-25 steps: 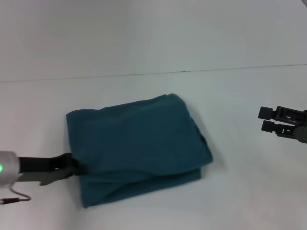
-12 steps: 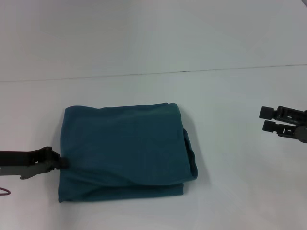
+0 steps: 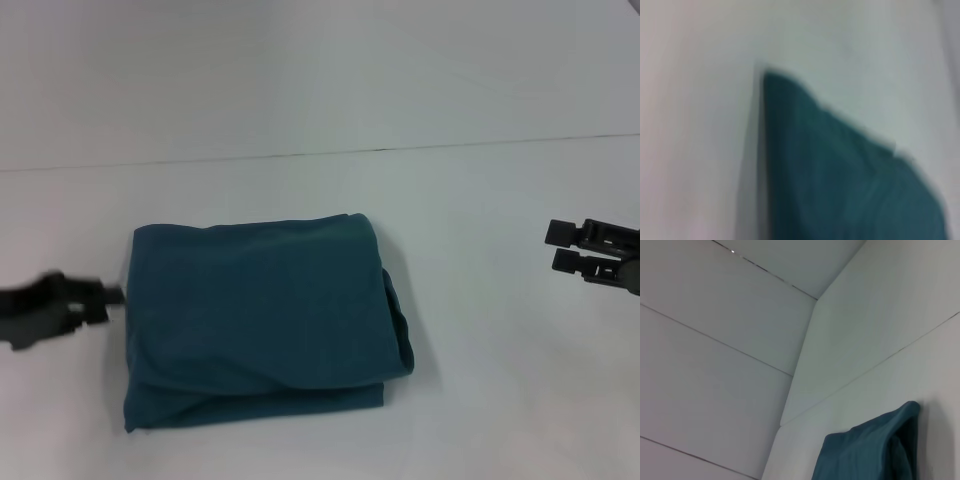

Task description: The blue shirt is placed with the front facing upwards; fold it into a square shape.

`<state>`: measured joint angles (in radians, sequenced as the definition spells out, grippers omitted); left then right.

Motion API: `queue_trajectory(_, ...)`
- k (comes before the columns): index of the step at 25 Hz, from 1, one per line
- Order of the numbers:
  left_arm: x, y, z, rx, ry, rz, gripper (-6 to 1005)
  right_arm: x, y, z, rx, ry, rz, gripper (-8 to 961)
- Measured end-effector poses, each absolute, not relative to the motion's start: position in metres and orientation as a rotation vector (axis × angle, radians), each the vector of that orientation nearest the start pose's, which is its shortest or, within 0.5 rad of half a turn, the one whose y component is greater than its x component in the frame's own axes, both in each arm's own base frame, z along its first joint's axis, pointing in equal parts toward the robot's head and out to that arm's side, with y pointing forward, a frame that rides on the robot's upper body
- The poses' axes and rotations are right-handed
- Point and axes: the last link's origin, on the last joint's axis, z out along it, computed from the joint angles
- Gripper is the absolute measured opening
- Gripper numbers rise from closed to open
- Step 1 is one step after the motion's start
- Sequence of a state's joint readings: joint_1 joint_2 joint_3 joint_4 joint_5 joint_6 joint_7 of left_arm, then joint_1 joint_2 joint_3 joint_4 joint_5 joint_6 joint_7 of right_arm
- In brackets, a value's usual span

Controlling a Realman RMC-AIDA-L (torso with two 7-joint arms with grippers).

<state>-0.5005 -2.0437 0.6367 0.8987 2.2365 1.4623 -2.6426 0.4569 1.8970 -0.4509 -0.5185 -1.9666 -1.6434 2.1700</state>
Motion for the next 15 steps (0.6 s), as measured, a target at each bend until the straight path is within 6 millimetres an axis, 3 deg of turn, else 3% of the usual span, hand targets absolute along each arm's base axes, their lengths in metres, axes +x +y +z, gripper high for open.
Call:
queue_trajectory(4,-0.295,0.342,0.054,2.186,2.37,0.918,323,0.323,0.315,0.082,-2.114,1.802,1.05,855)
queue_trajectory(9,-0.295,0.336,0.024,2.062,2.38,0.924,474,0.322,0.316,0.081,-2.115,1.804,1.051,855)
queue_trajectory(15,-0.29,0.334,-0.007,2.049,2.389,0.863,714,0.321,0.317,0.08,-2.122,1.803,1.049,855)
